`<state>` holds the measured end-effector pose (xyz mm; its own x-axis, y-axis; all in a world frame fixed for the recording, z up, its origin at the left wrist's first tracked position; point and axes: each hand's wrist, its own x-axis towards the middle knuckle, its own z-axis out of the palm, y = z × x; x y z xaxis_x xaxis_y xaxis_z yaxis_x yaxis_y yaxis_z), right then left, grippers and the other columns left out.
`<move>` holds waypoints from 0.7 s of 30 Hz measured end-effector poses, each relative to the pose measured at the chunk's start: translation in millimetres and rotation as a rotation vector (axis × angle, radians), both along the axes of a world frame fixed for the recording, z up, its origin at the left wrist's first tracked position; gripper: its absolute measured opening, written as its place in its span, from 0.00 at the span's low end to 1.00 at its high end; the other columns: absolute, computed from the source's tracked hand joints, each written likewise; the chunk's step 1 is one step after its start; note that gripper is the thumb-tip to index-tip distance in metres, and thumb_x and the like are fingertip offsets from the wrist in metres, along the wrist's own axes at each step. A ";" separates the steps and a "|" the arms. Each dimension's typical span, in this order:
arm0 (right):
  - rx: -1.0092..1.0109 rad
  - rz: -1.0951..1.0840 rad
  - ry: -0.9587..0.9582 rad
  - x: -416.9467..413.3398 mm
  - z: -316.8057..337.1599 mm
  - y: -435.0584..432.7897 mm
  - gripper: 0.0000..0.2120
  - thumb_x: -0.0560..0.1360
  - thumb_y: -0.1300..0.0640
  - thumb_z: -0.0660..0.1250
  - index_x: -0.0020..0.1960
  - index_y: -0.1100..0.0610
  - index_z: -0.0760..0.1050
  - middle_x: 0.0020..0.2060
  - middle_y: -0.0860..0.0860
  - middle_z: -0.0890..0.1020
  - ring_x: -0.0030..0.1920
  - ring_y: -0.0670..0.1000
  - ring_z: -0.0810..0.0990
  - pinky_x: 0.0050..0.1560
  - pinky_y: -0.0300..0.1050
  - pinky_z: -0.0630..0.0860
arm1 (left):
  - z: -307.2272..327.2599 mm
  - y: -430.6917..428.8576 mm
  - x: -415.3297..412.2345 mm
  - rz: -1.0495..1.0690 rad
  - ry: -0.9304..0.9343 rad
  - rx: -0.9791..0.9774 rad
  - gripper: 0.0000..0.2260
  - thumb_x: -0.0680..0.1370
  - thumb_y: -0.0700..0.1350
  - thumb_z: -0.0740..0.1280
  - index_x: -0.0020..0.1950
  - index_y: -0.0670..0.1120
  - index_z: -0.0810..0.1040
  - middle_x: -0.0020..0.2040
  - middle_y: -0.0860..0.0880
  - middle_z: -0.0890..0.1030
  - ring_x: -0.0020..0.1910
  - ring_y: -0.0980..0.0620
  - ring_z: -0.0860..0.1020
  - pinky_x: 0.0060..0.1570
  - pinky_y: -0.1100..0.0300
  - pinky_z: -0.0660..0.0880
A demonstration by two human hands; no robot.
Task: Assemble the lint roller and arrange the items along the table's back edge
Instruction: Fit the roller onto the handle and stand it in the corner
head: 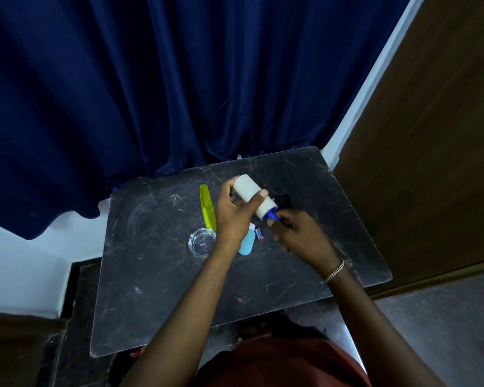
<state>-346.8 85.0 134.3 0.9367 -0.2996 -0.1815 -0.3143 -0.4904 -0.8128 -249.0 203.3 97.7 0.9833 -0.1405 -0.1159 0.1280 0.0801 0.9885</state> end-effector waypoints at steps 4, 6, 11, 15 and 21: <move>0.233 -0.047 0.068 -12.7 -16.6 0.4 0.13 0.81 0.50 0.62 0.47 0.58 0.79 0.30 0.56 0.79 0.25 0.50 0.73 0.27 0.44 0.70 | -8.7 1.7 -3.8 -0.045 0.043 -0.031 0.21 0.72 0.41 0.80 0.61 0.46 0.77 0.51 0.47 0.86 0.48 0.47 0.86 0.42 0.42 0.84; 0.427 -0.134 0.146 -17.1 -24.7 -1.0 0.16 0.81 0.50 0.60 0.48 0.59 0.81 0.29 0.53 0.78 0.24 0.48 0.71 0.25 0.41 0.67 | -15.6 0.0 -7.4 -0.087 0.040 -0.061 0.20 0.73 0.36 0.78 0.61 0.43 0.75 0.45 0.55 0.88 0.43 0.59 0.85 0.38 0.58 0.82; 0.718 -0.126 0.229 -23.8 -36.0 -16.5 0.13 0.82 0.56 0.59 0.50 0.60 0.80 0.33 0.56 0.78 0.26 0.50 0.72 0.25 0.39 0.67 | -25.9 -9.3 -9.7 -0.131 0.039 -0.047 0.23 0.73 0.33 0.77 0.66 0.39 0.75 0.55 0.45 0.83 0.47 0.61 0.82 0.47 0.62 0.80; 0.691 -0.053 0.161 -21.2 -43.9 -29.4 0.08 0.80 0.56 0.65 0.54 0.61 0.75 0.32 0.58 0.77 0.23 0.51 0.69 0.24 0.39 0.65 | -30.8 -28.8 1.4 -0.207 0.024 -0.009 0.30 0.74 0.37 0.78 0.74 0.48 0.73 0.63 0.45 0.82 0.52 0.60 0.83 0.51 0.56 0.82; 0.675 -0.270 0.151 17.0 -62.9 -85.7 0.19 0.83 0.51 0.56 0.50 0.62 0.80 0.26 0.52 0.73 0.19 0.48 0.65 0.22 0.36 0.60 | -38.4 -56.8 35.5 -0.247 0.016 0.113 0.32 0.78 0.50 0.75 0.79 0.56 0.66 0.72 0.52 0.76 0.65 0.59 0.79 0.59 0.69 0.78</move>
<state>-329.8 -0.7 71.4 0.7967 -0.2935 -0.5283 -0.4852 0.2106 -0.8487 -213.5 146.5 59.4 0.9189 -0.3609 -0.1592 0.1452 -0.0658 0.9872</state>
